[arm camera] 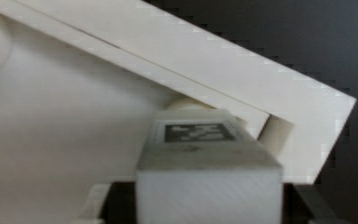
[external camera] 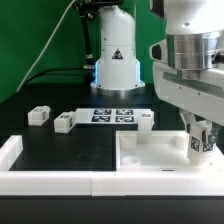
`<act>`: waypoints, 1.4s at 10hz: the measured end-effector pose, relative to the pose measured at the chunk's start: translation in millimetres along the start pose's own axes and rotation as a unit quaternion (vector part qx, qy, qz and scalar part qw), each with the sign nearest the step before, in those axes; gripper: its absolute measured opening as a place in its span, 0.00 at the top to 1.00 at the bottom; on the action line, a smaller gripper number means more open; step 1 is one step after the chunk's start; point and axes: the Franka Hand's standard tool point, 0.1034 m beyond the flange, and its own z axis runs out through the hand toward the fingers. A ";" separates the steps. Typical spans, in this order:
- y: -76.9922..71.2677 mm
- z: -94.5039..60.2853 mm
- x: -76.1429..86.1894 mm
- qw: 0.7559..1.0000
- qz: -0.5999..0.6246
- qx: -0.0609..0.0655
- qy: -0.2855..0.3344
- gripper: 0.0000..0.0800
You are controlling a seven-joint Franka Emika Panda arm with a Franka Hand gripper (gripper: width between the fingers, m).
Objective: Assemble one leg
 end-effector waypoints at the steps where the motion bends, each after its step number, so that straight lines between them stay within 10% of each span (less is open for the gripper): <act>1: 0.1 0.4 -0.2 1.000 -0.024 0.000 0.000 0.63; 2: 0.0 0.4 -0.8 1.000 -0.025 0.000 0.000 0.33; 4: -1.0 0.1 -2.2 0.985 -0.174 -0.001 0.002 0.22; 14: -1.8 -0.7 0.5 0.754 -0.657 -0.016 0.010 0.19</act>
Offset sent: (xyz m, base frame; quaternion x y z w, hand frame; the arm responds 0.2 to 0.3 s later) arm 0.0021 0.0037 0.0033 -0.0087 0.0129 -0.3503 0.9365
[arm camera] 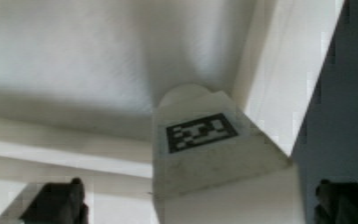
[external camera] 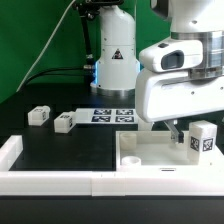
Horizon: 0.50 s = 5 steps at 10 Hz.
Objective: Assemble one leg
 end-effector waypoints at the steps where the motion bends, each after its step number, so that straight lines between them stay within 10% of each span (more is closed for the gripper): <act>1: 0.1 0.1 0.0 1.000 0.003 0.000 0.000 0.38; 5: 0.6 0.2 -0.1 1.000 0.003 0.000 0.000 0.64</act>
Offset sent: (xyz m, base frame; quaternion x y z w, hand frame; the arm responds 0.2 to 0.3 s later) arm 0.0000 0.0000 0.0000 0.0000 0.0000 0.0000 1.0000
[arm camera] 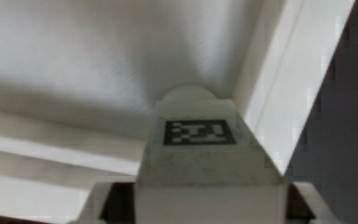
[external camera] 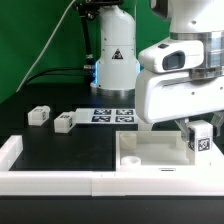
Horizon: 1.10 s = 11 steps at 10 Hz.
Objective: Assemble one leg
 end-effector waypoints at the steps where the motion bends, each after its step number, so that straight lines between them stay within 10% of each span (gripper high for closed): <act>1: -0.1 0.0 0.0 1.000 0.017 0.000 0.000 0.64; 5: 2.9 0.2 -0.1 0.954 0.300 0.017 0.000 0.64; 11: 1.4 1.0 0.4 0.771 0.636 0.018 -0.007 0.63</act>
Offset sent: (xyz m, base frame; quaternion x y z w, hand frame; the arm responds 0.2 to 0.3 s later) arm -0.0028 -0.0066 -0.0026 0.0095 0.0062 0.4333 0.9012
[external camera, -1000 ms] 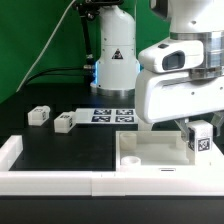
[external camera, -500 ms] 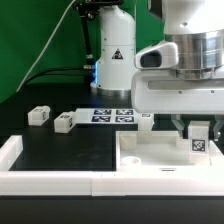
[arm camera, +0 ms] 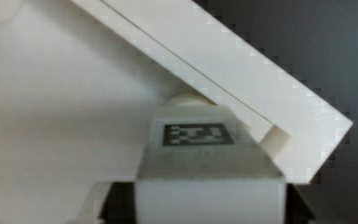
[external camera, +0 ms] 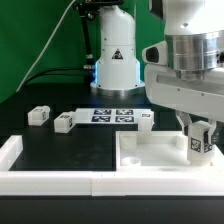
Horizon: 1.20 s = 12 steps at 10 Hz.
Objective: Assemble one leg
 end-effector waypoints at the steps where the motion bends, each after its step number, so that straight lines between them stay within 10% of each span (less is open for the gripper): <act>1: -0.1 -0.1 0.3 0.999 0.043 0.002 -0.005 0.63; 5: -0.5 -0.3 -1.6 0.998 0.055 0.003 -0.009 0.58; 6: -2.1 -2.5 -2.7 1.000 0.013 0.002 -0.009 0.31; 8: -2.9 -2.4 -4.8 0.995 -0.104 0.003 -0.008 0.20; 12: -3.5 -1.7 -5.5 0.921 -0.389 -0.009 -0.001 0.19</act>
Offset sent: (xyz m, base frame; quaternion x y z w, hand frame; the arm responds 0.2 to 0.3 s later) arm 0.0000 0.0000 0.0000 0.0000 0.0000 0.0899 0.9960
